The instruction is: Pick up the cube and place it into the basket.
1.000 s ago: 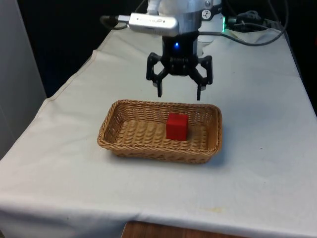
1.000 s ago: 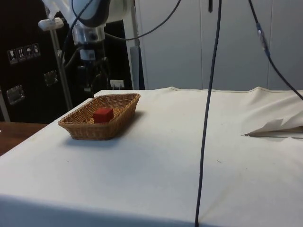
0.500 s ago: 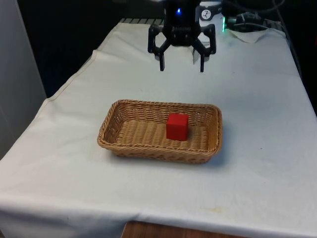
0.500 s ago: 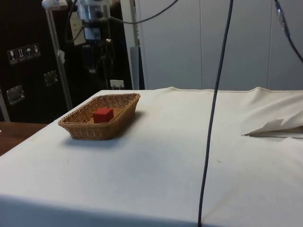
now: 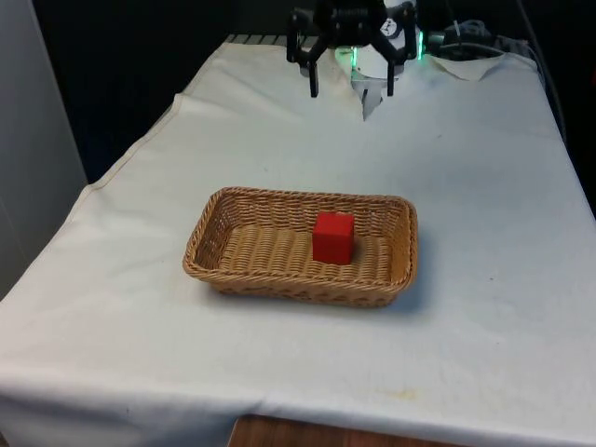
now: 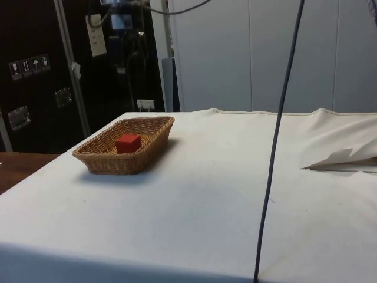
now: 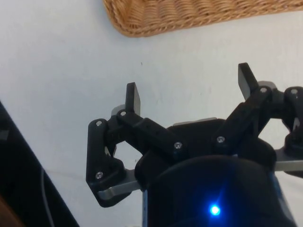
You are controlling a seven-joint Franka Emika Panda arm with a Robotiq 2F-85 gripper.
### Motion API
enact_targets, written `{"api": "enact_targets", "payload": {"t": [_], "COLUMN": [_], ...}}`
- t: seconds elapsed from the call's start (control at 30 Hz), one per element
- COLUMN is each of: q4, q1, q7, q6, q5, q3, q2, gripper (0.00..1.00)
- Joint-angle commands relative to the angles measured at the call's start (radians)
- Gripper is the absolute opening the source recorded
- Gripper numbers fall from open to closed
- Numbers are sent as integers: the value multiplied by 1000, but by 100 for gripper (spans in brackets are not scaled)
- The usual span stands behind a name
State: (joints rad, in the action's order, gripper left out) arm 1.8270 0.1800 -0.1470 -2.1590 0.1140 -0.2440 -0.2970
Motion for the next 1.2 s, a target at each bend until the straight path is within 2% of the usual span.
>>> {"api": "enact_targets", "payload": {"t": [0.0, 0.17, 0.2, 0.23, 0.3, 0.53, 0.57, 0.63, 0.77, 0.87, 0.9, 1.17], "q4": [14, 62, 58, 70, 84, 127, 119, 134, 148, 152, 146, 162], "q1": [5, 13, 9, 14, 16, 18, 15, 19, 19, 19, 17, 18], "q7": [6, 10, 1, 10, 11, 10, 2, 10, 8, 7, 2, 4], "q6": [1, 4, 3, 4, 6, 36, 31, 46, 81, 102, 101, 173], "q5": [-9, -16, -6, -17, -19, -29, -19, -31, -38, -42, -33, -52], "q3": [-1, 3, 4, 4, 6, 13, 13, 14, 17, 19, 19, 26], "q2": [18, 75, 69, 84, 102, 181, 167, 199, 248, 274, 265, 355], "gripper": [100, 100, 100, 100, 100, 100, 100, 100, 100, 100, 100, 100]}}
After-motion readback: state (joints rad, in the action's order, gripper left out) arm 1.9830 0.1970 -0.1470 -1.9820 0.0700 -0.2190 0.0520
